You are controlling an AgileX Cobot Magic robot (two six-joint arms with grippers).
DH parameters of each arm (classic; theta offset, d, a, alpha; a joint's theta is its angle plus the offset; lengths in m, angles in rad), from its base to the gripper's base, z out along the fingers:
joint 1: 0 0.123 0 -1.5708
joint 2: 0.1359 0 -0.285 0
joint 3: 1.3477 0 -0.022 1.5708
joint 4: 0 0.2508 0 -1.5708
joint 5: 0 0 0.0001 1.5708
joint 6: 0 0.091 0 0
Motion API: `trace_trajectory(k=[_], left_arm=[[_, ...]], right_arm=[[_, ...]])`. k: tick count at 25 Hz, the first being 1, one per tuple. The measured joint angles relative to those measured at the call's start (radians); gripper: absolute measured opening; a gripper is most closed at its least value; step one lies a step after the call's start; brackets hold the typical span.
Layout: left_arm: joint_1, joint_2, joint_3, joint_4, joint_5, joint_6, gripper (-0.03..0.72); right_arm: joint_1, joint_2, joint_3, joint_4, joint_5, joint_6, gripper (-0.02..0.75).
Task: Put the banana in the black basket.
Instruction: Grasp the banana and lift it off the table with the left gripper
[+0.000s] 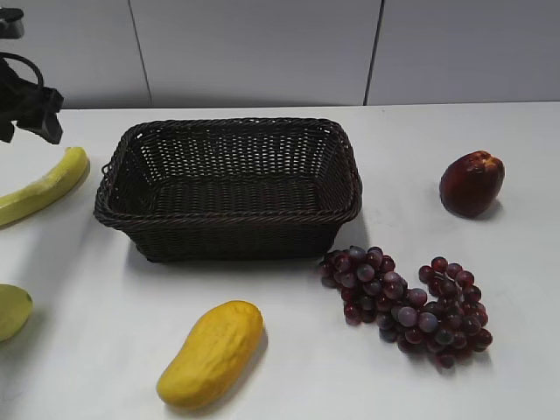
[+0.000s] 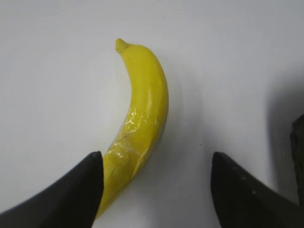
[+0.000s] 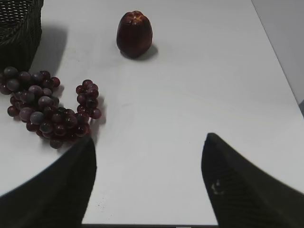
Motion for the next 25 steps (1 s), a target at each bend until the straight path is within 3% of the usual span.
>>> trace_trajectory(k=[21, 25], left_arm=[[-0.003, 0.247, -0.043, 0.062, -0.159, 0.016, 0.686], [-0.003, 0.269, -0.044, 0.066, -0.167, 0.017, 0.648]], right_arm=[[0.000, 0.000, 0.000, 0.000, 0.000, -0.001, 0.555], [0.000, 0.000, 0.000, 0.000, 0.000, -0.001, 0.555]])
